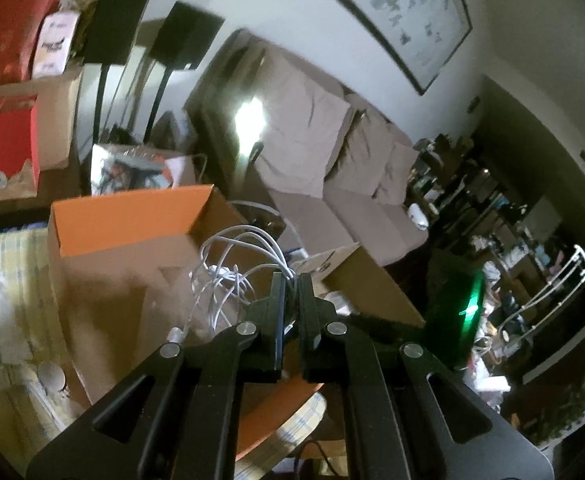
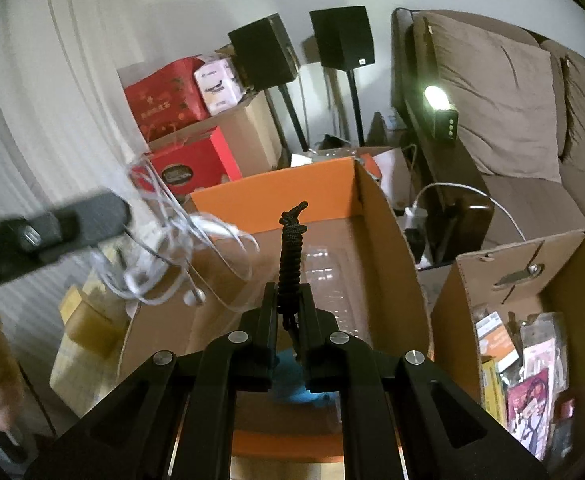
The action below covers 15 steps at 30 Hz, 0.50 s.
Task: Organize objects
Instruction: 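Lower the earphones into the box and open the left tool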
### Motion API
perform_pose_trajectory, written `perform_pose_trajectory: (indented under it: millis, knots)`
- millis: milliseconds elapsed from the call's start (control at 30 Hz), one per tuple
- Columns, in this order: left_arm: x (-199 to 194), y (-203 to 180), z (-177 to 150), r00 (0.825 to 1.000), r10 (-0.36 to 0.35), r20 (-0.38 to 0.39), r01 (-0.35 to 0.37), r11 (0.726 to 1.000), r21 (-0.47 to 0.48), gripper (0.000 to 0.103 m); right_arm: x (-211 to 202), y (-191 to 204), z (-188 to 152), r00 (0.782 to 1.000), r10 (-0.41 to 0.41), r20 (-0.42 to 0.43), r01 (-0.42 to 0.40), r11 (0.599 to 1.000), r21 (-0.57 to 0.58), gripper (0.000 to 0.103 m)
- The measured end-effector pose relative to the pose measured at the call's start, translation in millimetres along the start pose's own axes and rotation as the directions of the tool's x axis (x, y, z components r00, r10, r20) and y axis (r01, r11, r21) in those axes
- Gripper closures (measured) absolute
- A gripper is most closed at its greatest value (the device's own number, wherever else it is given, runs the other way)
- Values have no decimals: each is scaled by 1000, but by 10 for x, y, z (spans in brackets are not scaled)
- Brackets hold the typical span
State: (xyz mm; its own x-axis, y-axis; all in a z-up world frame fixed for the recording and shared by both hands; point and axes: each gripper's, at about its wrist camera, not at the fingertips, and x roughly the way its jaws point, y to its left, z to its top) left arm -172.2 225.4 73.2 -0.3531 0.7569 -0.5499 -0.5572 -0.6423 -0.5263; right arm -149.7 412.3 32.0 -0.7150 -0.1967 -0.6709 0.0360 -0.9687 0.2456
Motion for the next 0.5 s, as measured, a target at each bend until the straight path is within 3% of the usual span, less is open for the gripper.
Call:
perform_pose_trajectory:
  millis: [133,500]
  knots:
    - [32,119,-111,999,29,-21,-30,999,-13,98,66,82,36,1000,13,0,-13,1000,-13,95]
    - [-45,436,-46,994,105,7,-104,993,-46,98,338,350,183,999,28,-21,-29,998,-57,95]
